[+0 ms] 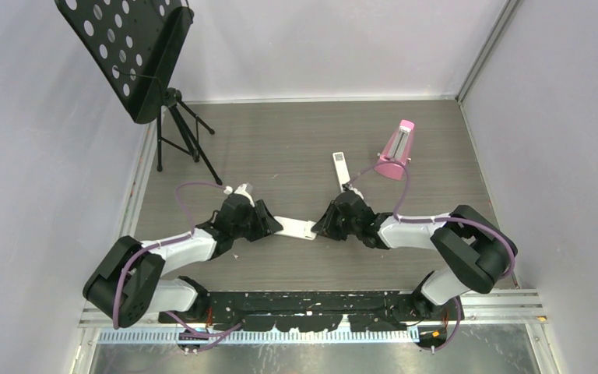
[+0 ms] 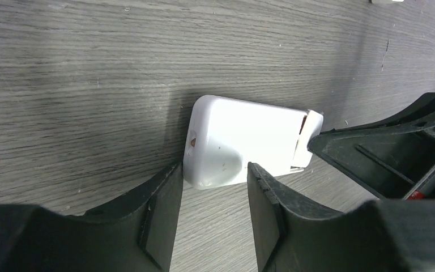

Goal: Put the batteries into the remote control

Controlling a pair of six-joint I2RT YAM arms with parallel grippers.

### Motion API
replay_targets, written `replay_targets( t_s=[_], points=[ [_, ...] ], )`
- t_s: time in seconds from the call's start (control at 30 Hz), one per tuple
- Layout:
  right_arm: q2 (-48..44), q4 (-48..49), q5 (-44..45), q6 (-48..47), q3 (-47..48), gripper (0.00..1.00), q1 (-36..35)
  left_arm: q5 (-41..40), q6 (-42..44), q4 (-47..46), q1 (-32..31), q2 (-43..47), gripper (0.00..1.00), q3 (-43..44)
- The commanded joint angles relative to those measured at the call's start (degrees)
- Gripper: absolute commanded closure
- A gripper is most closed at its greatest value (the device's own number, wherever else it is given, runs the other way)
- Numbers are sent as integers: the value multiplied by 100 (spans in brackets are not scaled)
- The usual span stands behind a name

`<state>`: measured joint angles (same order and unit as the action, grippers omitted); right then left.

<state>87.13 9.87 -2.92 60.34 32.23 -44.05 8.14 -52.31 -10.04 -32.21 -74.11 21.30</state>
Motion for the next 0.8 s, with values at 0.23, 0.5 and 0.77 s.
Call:
replay_targets(
  t_s=[0.23,0.5,0.77],
  points=[
    [-200,301,-124,-391,-698,87,-139,-142,68,987,-93,-407,52,-284],
    [123,436,-525,-751,-676,91,-117,-170,106,987,-91,-453,51,-256],
    [-35,-24,-446,-1302,-572,93,-48,-186,124,988,-88,-551,51,-225]
  ],
)
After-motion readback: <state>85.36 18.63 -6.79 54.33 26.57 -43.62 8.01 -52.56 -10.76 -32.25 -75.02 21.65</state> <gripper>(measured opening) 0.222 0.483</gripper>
